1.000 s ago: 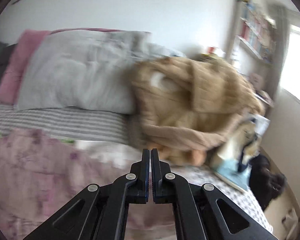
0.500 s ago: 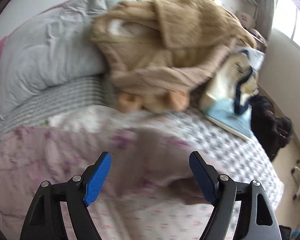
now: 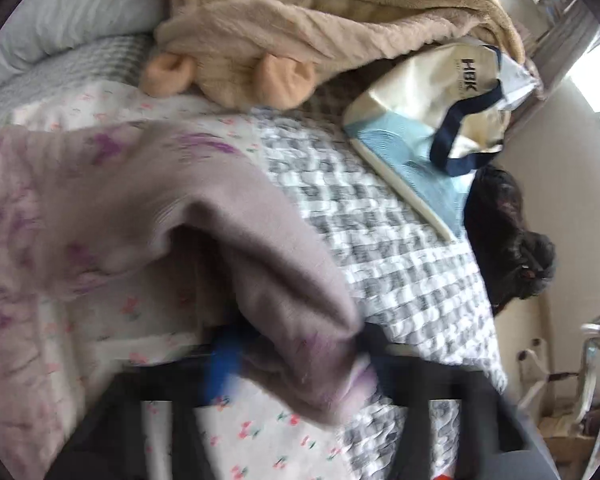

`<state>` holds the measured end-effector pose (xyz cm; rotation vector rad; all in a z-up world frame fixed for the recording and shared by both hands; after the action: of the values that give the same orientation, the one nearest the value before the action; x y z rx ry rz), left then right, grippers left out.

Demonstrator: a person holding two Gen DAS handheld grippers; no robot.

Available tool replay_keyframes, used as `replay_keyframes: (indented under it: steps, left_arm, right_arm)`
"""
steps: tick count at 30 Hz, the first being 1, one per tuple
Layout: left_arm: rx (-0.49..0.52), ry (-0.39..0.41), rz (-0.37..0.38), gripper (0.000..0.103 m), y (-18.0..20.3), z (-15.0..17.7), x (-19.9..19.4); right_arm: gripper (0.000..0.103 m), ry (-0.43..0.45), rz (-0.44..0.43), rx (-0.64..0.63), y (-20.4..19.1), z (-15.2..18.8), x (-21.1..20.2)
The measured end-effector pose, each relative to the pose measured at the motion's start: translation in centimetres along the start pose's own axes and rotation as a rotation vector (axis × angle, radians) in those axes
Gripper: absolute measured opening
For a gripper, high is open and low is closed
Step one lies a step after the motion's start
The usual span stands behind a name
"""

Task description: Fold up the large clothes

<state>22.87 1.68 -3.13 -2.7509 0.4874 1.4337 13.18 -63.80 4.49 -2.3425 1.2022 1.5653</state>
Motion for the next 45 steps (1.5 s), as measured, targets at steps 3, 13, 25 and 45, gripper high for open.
replay_keyframes:
  steps: [3,13,25,45]
  left_arm:
    - [-0.006,0.011,0.001,0.102,-0.1,-0.1,-0.3]
    - [-0.017,0.034,-0.005,0.102,-1.4,-0.2,-1.5]
    - [-0.100,0.069,0.016,0.102,-4.1,-0.3,-2.8]
    - [-0.154,0.064,-0.024,0.102,-9.0,1.0,-4.1]
  right_arm:
    - [0.014,0.203,0.109,-0.006,-0.5,-1.6,-3.8]
    - [0.013,0.840,0.204,-0.217,-10.2,-2.0,-22.5]
    - [0.014,1.054,-0.074,-0.573,-31.0,6.9,-33.8]
    - [0.066,0.347,-0.602,-0.714,-47.5,19.3,-24.1]
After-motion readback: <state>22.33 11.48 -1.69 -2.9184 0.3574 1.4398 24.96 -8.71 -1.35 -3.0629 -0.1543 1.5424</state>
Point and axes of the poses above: each gripper's, at about its wrist camera, not at the fingertips, and x roughly the way its jaws point, y to its right, z to its underside, the point moved 4 cm from there along x, roughly the way its jaws point, and after that the axes turned 11 degrees about x, right-handed, at the moved point
